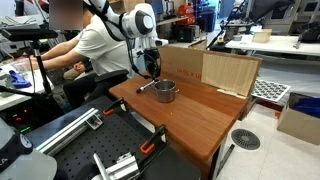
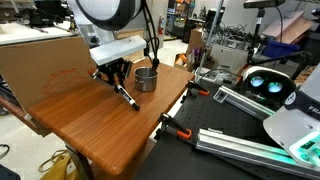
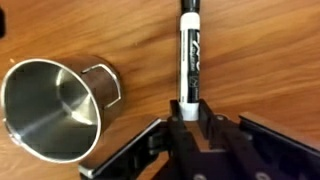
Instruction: Pick up the marker in the little silver pot and put it on the table-top.
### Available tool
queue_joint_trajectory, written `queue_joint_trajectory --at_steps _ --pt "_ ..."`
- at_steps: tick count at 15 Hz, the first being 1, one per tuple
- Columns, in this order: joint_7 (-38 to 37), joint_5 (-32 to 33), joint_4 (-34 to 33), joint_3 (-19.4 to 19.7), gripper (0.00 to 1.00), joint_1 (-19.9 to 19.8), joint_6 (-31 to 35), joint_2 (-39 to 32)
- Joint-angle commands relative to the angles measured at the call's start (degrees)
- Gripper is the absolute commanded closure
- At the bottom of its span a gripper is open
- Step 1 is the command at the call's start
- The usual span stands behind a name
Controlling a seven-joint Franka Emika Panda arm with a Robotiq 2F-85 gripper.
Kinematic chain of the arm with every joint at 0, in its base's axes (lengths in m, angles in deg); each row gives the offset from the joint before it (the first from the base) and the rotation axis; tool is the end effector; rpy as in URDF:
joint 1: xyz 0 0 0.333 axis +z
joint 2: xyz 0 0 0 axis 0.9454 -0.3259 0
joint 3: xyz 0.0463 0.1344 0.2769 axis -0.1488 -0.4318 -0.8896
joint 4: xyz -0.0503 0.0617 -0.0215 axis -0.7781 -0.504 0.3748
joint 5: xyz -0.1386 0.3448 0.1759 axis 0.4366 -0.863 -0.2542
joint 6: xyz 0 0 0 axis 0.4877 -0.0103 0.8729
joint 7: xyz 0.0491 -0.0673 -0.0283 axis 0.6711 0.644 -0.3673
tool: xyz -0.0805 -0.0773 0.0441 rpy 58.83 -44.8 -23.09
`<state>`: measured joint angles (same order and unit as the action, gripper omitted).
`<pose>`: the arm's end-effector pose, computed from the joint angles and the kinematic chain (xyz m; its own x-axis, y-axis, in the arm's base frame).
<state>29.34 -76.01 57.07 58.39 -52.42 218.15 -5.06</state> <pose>0.5724 0.1527 0.1275 0.9619 -0.2700 -0.0426 -0.2552 -0.9430 0.2136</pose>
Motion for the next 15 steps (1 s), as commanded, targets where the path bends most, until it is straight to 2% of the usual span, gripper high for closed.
queue_joint_trajectory --at_steps 1,2,9,15 --pt "-2.2 1.6 -4.7 2.0 0.53 2.2 -4.4 -3.4" --pt "-2.8 1.9 -5.5 2.4 0.52 2.6 -5.0 -4.1" --pt "-3.6 2.5 -6.9 2.7 0.02 3.1 -5.6 -5.1" --pt "-2.7 0.6 -3.9 1.3 0.0 2.2 -4.8 -1.5"
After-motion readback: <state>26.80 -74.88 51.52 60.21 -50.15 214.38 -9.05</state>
